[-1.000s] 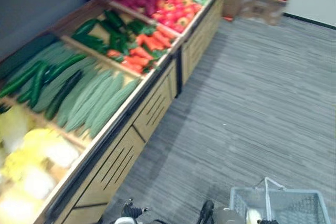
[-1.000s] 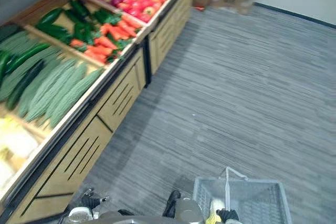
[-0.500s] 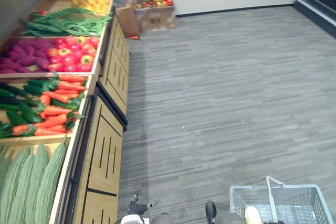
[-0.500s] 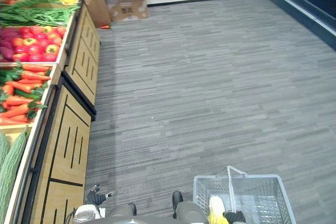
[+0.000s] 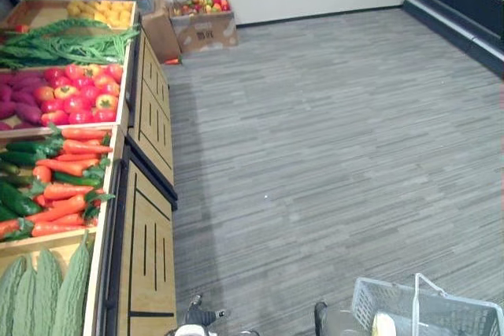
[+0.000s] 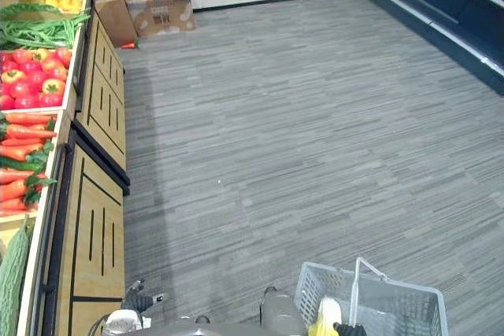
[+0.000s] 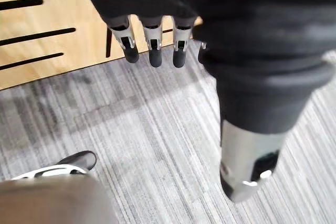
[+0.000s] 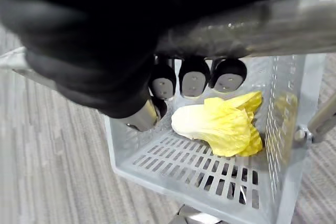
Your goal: Pick vegetable in the basket
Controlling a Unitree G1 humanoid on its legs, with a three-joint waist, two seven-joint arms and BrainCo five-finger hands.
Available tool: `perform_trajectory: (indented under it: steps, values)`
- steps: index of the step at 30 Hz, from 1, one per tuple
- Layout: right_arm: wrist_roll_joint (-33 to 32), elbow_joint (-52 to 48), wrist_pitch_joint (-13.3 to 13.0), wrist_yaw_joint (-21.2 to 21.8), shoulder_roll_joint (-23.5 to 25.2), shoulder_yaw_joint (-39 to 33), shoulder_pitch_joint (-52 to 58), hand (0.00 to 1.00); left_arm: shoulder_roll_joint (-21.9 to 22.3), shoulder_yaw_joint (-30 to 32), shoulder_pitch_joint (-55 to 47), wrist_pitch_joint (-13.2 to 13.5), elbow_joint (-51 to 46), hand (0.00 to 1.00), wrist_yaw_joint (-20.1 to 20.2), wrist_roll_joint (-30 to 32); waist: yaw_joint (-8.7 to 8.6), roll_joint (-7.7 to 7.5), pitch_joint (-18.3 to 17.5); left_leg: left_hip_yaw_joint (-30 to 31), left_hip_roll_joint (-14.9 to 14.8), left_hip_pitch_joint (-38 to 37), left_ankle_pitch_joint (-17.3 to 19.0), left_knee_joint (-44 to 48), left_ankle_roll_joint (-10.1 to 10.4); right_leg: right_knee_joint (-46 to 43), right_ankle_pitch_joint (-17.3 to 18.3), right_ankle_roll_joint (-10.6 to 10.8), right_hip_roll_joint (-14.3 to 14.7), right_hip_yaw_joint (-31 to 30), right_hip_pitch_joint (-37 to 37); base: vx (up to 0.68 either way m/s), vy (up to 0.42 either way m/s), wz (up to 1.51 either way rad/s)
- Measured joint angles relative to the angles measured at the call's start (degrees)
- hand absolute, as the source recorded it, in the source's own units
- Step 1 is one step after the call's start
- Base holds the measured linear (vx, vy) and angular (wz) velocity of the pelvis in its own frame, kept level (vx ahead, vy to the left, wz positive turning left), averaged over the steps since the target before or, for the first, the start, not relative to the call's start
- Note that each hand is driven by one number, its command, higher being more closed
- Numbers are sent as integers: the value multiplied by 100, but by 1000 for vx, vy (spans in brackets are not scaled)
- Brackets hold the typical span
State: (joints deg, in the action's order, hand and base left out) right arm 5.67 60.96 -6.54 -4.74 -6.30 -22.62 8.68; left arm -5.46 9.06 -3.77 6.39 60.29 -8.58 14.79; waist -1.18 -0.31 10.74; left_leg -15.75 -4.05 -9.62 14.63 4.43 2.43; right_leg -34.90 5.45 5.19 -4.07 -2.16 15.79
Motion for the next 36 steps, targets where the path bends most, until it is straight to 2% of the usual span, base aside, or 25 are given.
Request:
perform_trajectory:
  steps: [1,2,4,5,7,8,9,10,12,15,17,18,19,21,23,25,27,28,29,30,31,32,33,34,36]
  values:
    - [-2,0,-3,0,11,6,5,100,-19,-10,3,-24,4,0,-4,0,-18,-3,11,-10,9,-110,32,-19,-56,-284,1,4,-61,93,114,87,-34,-22]
    - [-8,-14,-5,-7,41,3,35,100,-35,-19,22,-48,-2,0,-9,-2,-38,-53,27,-14,13,-256,74,-37,-76,-650,160,-158,-215,358,245,90,-51,-3]
    - [-14,-10,-5,-16,51,-2,126,100,-16,-20,87,-54,-34,0,-30,-7,-41,-75,40,-35,-57,-344,150,-37,-8,-319,188,-199,-356,605,325,127,-80,-1]
    - [-14,17,1,-17,51,-4,139,100,4,-14,177,-68,-34,0,-44,-13,-50,-73,41,-26,-146,-346,201,-40,76,285,146,-143,-383,678,331,244,-162,3]
    - [-16,27,13,-20,59,-61,141,100,41,-10,364,-70,-46,0,-127,-77,-52,-73,43,19,-302,-346,285,-50,219,1337,-65,-46,-416,667,329,315,-215,8]
    - [-15,52,33,-19,57,-134,123,100,34,13,517,-71,-53,0,-169,-110,-56,-37,77,81,-444,-370,361,-62,345,1738,-606,-9,-400,712,299,372,-285,11]
    - [-14,84,88,-14,43,-193,59,100,119,50,726,-68,-70,0,-226,-118,-58,87,112,183,-650,-399,397,-184,384,1642,-626,-80,-214,902,281,371,-291,14]
    - [-12,81,92,-14,66,-193,17,100,144,47,786,-51,-97,0,-229,-117,-63,139,135,238,-697,-394,353,-237,346,1445,-426,-92,-181,950,373,352,-282,18]
    - [2,222,119,-10,115,-355,-120,100,164,85,954,-14,-231,0,-248,-118,-59,112,184,464,-732,-572,-106,-215,641,385,390,-222,-176,977,675,352,-298,8]
    - [3,318,157,-1,128,-404,-71,100,273,102,808,-10,-351,0,-258,-118,-145,236,114,725,-925,-399,-293,442,600,287,826,-317,-135,1207,363,391,-302,28]
    - [5,316,177,3,147,-395,-19,100,345,92,659,-18,-385,0,-255,-119,-201,229,113,1166,-1054,204,-622,1857,703,447,1028,-411,-180,1461,-110,383,-226,61]
    - [6,299,184,0,121,-350,-8,100,357,92,599,-27,-387,0,-254,-119,-189,203,124,1348,-1129,670,-1032,2834,764,578,1088,-500,-173,1572,-370,385,-176,35]
    - [7,294,213,-3,48,-202,-70,100,354,95,467,-35,-384,0,-252,-119,-156,151,154,1327,-1218,1115,-1185,3832,798,718,1146,-589,-162,1605,-617,441,-165,15]
    - [49,288,256,-5,-51,-11,-182,100,357,109,280,-56,-372,0,-248,-119,-108,121,176,1033,-1255,1653,-973,4877,686,1033,1157,-609,-154,1601,-1079,354,-74,0]
    - [47,218,253,-21,-75,65,-177,100,380,280,207,-47,-462,0,-250,-246,21,59,207,684,-1206,2068,-649,5205,543,1405,1144,-587,-191,1650,-1610,348,21,18]
    - [44,53,242,-54,-80,67,-259,100,379,374,222,-16,-543,0,-252,-259,116,28,223,294,-1112,2505,-460,4949,414,1664,1132,-566,-280,1808,-1998,341,104,21]
    - [26,-183,198,-114,-109,70,-409,100,412,483,255,39,-572,0,-252,-266,188,21,226,-426,-933,2796,-448,3599,231,1922,1085,-429,-451,1965,-2384,335,162,10]
    - [12,-264,160,-116,-113,70,-406,100,423,494,255,56,-572,0,-251,-259,206,21,224,-508,-810,2817,-553,3060,124,1981,1091,-305,-504,2011,-2477,381,210,10]
    - [-7,-435,75,-129,-116,68,-397,100,450,522,255,60,-571,0,-249,-232,266,50,210,-545,-571,2811,-999,1920,-49,2092,1151,-136,-569,2069,-2648,394,260,2]
    - [-8,-495,13,-137,-145,72,-398,100,529,676,208,54,-551,0,-248,-225,333,162,155,-383,-451,2758,-1514,862,-131,2114,1265,66,-530,2068,-2745,396,284,-3]
    - [-10,-493,11,-143,-162,80,-414,100,551,770,195,54,-552,0,-245,-246,378,163,148,-328,-412,2751,-2063,802,-462,2093,1344,191,-541,2047,-2835,425,290,28]
    - [-23,-456,34,-179,2,155,-513,100,501,896,241,27,-552,0,-243,-205,325,-42,70,-391,-101,2763,-1900,761,-575,2091,1316,253,-744,2069,-2889,418,276,45]
    - [-59,-495,-2,-179,100,292,-526,100,516,1068,248,55,-608,0,-224,-219,367,-172,71,-424,21,2842,-1727,829,-595,2105,1105,227,-898,2039,-2865,490,317,50]
    - [-89,-519,-8,-177,150,295,-559,100,530,1176,260,55,-618,0,-227,-222,415,-198,74,-504,30,2861,-1608,902,-586,2125,968,218,-926,2024,-2861,463,307,18]
    - [-97,-516,1,-108,303,309,-636,100,498,1267,231,8,-536,0,-217,-130,643,-216,-31,-878,-13,2738,-1159,1183,-634,2275,326,215,-984,1640,-2964,402,241,-14]
